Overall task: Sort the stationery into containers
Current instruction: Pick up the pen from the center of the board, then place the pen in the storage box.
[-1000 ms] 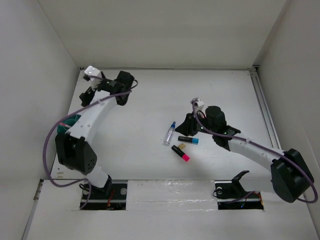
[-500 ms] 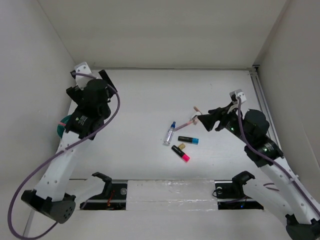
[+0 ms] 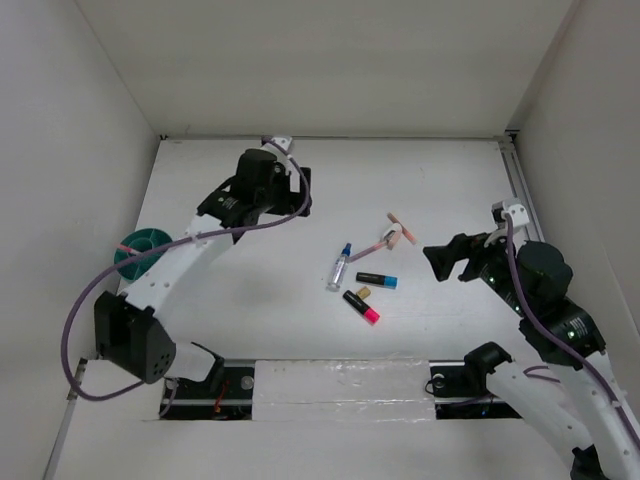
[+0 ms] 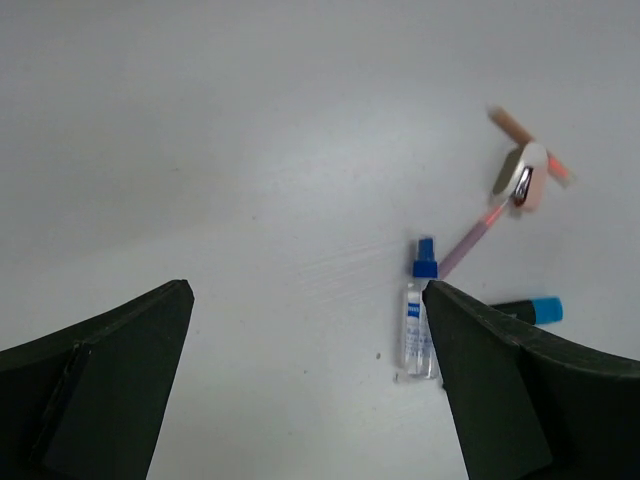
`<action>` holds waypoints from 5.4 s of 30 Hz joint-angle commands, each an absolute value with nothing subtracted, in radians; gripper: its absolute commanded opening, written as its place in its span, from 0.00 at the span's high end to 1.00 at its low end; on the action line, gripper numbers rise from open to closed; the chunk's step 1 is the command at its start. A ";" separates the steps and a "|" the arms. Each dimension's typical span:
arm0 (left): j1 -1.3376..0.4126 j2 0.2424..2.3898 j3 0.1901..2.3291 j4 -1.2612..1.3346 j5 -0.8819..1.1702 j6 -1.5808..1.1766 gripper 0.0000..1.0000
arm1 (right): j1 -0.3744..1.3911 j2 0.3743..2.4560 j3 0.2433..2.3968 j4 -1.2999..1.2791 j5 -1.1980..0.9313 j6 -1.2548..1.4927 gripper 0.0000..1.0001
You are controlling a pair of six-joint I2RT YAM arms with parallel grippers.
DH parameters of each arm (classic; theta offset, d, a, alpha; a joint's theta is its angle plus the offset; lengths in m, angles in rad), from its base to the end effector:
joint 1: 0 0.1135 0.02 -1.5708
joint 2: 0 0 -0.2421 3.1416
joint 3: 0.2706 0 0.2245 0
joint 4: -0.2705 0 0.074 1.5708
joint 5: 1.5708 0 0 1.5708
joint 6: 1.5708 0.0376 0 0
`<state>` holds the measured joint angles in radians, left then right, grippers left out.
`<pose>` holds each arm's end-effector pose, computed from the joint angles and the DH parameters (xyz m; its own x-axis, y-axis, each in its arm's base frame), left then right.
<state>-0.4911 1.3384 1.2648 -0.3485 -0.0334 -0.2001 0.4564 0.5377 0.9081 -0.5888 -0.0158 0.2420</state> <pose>0.2530 -0.1339 0.3473 -0.4423 0.0113 -0.8968 0.3638 0.9162 -0.1679 0.0904 0.0450 0.3476 -0.2977 0.1208 -0.9470 -0.3947 0.8877 0.2373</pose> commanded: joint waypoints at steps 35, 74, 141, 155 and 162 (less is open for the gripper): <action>-0.847 2.046 1.641 -0.330 0.137 0.241 0.07 | 0.448 0.443 0.942 -0.673 -0.061 0.186 0.03; -0.847 2.232 1.738 -0.380 0.155 0.239 0.51 | 0.448 0.425 0.923 -0.673 -0.084 0.195 0.03; -0.667 1.820 1.806 -0.172 -0.366 -0.109 1.00 | 0.448 0.434 0.905 -0.644 -0.123 0.186 0.03; -0.354 1.303 1.353 -0.099 -0.988 -0.442 1.00 | 0.448 0.466 0.865 -0.563 -0.224 0.186 0.03; -0.075 1.206 1.238 -0.241 -0.911 -0.569 1.00 | 0.448 0.500 0.827 -0.494 -0.305 0.186 0.03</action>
<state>-0.1497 1.2518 1.2919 -0.1776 -0.8936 -0.4923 0.4526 0.4877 0.8448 -0.5861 -0.2497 0.1875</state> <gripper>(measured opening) 0.044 0.970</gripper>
